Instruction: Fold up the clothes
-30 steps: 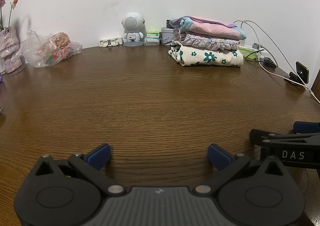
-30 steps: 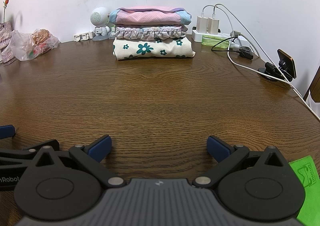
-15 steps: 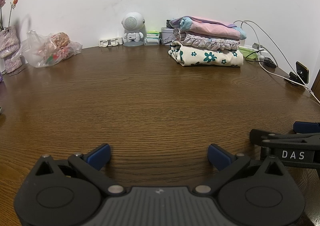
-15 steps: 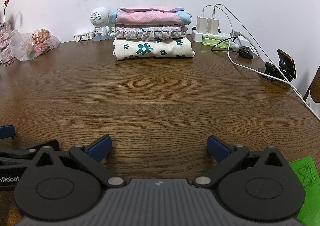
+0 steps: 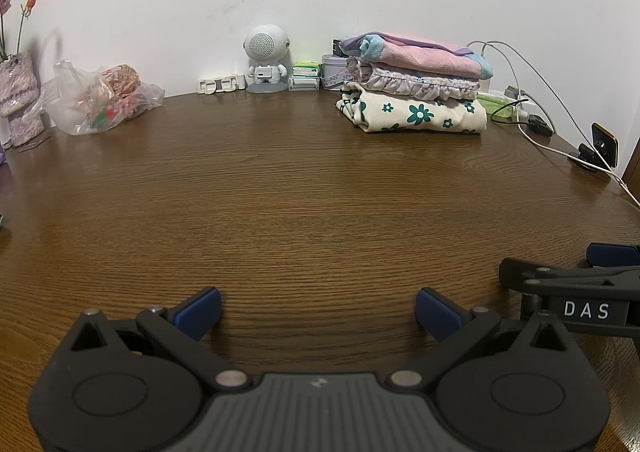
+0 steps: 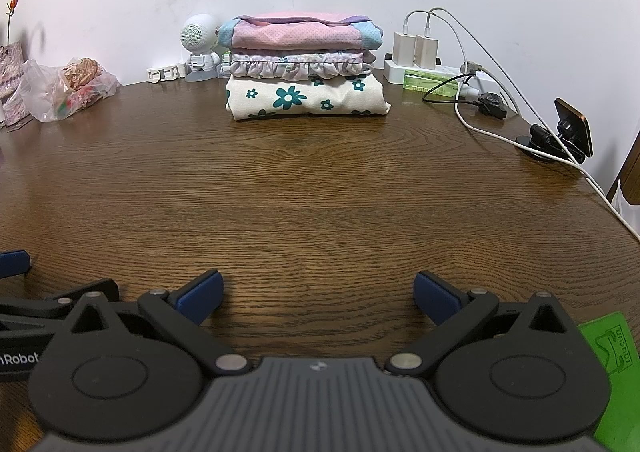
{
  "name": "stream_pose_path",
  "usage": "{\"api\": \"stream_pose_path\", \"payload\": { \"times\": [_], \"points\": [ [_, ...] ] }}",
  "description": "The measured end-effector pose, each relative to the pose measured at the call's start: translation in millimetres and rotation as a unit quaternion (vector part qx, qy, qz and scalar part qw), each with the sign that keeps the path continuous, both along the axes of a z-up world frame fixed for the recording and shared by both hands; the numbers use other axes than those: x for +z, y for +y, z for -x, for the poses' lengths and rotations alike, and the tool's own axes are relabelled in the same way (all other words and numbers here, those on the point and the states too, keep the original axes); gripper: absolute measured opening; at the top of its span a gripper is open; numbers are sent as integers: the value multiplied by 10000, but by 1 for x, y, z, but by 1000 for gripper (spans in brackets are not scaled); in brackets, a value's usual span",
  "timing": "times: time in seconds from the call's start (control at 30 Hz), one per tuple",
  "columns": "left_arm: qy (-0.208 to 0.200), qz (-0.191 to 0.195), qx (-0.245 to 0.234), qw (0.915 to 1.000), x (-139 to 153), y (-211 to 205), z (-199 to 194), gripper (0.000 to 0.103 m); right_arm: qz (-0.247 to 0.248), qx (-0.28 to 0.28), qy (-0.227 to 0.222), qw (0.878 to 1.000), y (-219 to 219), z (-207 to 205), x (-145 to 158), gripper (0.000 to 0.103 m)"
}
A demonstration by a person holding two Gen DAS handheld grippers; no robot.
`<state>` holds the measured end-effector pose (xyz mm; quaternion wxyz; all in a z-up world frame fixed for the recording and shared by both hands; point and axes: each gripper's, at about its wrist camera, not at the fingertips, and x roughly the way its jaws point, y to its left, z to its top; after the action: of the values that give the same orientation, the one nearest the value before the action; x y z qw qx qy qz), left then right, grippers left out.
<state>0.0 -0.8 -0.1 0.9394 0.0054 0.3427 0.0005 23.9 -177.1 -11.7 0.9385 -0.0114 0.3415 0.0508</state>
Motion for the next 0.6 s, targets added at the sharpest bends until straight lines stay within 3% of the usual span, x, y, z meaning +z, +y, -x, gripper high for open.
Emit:
{"api": "stream_pose_path", "payload": {
  "times": [0.6],
  "points": [
    [4, 13, -85, 10000, 0, 2, 0, 103, -11, -22, 1, 10000, -1, -2, -1, 102]
  ]
}}
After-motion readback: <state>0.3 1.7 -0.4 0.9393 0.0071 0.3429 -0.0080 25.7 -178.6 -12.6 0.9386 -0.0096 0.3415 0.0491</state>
